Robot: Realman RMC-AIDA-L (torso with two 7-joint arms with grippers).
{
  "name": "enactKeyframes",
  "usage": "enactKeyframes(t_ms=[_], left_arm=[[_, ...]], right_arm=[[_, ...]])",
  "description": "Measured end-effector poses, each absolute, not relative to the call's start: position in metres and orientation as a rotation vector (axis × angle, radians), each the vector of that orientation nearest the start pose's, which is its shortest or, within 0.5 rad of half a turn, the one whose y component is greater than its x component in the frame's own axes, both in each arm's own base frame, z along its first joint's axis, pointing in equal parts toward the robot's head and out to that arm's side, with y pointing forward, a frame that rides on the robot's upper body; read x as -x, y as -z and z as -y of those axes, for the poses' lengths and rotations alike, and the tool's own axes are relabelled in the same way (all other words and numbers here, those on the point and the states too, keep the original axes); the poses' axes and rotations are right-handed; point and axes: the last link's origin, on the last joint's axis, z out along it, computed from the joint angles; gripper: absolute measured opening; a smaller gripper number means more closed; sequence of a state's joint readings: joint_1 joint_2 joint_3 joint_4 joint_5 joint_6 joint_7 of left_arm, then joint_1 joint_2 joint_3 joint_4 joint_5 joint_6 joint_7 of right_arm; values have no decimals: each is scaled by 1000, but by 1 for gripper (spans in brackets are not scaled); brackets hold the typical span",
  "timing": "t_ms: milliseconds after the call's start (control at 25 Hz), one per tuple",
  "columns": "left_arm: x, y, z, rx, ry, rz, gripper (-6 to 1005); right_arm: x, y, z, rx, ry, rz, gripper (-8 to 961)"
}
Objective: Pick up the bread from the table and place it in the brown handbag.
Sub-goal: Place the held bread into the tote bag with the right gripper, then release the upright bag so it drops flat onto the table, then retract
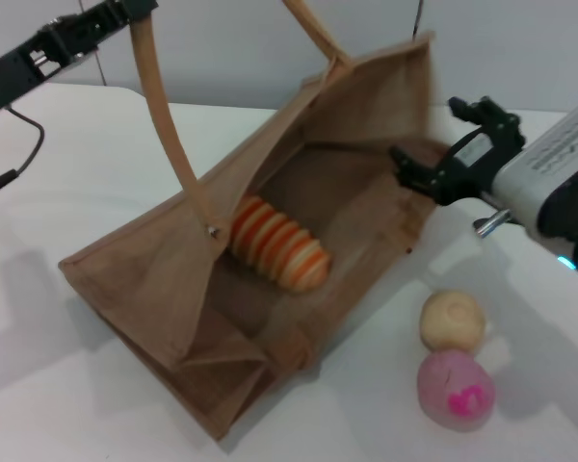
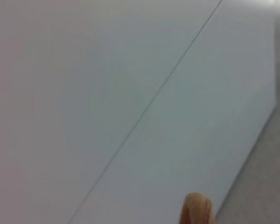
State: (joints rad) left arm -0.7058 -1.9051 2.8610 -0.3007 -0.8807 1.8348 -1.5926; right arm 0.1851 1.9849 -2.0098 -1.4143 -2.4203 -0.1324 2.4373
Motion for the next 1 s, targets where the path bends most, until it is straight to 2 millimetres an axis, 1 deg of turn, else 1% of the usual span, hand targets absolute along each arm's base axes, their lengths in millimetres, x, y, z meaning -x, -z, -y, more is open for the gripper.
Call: enactKeyframes(t_ms=[240, 360, 480, 640, 840, 1000], left_arm=[[254, -86, -364, 2176, 1515, 997, 265], [255, -84, -365, 2174, 1496, 979, 267], [255, -75, -365, 2182, 1447, 898, 270], [256, -59, -367, 2169, 1365, 804, 272], [257, -43, -368, 2135, 1298, 721, 276], [260, -38, -366, 2080, 1265, 634, 278]], right_arm=[[-180, 26, -345, 2153, -267, -282, 877], [-184, 18, -347, 2121, -273, -304, 877], [-187, 9, -347, 2072, -298, -322, 877], [-190, 1, -346, 1997, -344, -321, 877], [-187, -3, -339, 1906, -421, -292, 877], [-187, -4, -329, 1798, -499, -235, 877]])
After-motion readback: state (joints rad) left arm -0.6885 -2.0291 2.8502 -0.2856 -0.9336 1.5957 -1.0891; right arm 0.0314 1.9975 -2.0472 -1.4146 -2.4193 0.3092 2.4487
